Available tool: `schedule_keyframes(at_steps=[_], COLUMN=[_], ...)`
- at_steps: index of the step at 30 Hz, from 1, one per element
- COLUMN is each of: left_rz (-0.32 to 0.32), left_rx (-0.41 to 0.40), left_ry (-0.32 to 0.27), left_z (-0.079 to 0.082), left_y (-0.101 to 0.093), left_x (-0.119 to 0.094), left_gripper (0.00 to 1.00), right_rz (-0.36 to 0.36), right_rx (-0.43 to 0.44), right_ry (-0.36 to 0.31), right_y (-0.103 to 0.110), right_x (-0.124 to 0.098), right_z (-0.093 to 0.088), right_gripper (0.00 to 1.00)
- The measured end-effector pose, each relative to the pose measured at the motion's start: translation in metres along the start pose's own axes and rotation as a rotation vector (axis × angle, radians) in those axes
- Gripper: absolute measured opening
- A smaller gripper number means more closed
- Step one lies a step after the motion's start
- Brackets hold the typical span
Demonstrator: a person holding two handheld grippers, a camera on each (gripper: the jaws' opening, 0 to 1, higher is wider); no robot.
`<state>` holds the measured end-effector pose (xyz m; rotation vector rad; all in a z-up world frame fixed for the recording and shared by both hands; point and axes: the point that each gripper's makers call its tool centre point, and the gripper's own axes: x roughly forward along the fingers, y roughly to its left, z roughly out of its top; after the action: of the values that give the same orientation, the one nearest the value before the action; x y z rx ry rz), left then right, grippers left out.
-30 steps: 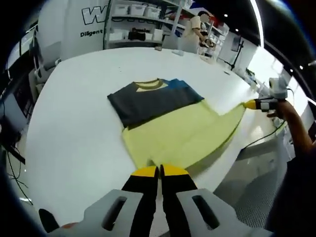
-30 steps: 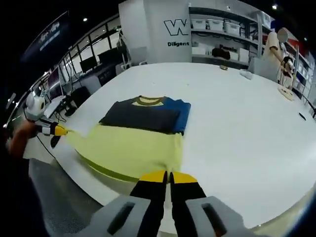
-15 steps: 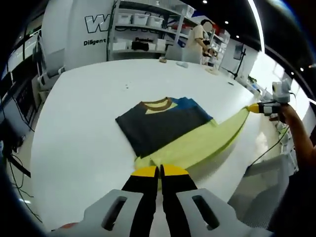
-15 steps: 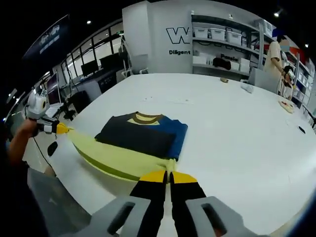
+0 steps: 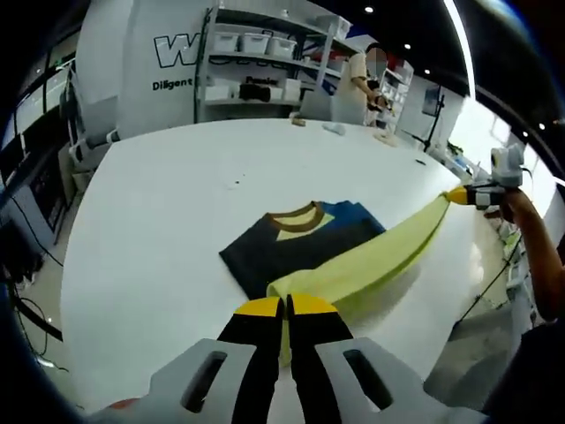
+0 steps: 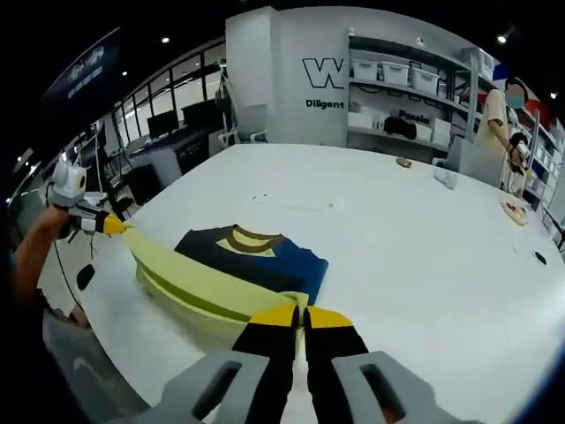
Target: Fold the garment on the visible template until the final outline fits inside the template.
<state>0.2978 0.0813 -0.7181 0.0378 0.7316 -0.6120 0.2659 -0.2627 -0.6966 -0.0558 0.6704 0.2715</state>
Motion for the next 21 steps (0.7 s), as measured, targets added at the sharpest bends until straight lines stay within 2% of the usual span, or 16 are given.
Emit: schedule_keyframes(at_steps=[10, 16, 21], left_rz=[0.016, 0.026, 0.035], left_rx=[0.005, -0.01, -0.028], left_ry=[-0.029, -0.044, -0.041], left_z=[0.036, 0.05, 0.052], left_y=[0.017, 0.028, 0.037], left_x=[0.02, 0.032, 0.043], left_gripper=[0.0, 0.0, 0.0], right_rz=[-0.005, -0.006, -0.003], right_rx=[-0.028, -0.02, -0.003], right_ry=[-0.027, -0.045, -0.06], right_y=[-0.011, -0.018, -0.021], right_x=[0.026, 0.047, 0.065], right_z=[0.036, 0.052, 0.059], right_gripper=[0.0, 0.0, 0.0])
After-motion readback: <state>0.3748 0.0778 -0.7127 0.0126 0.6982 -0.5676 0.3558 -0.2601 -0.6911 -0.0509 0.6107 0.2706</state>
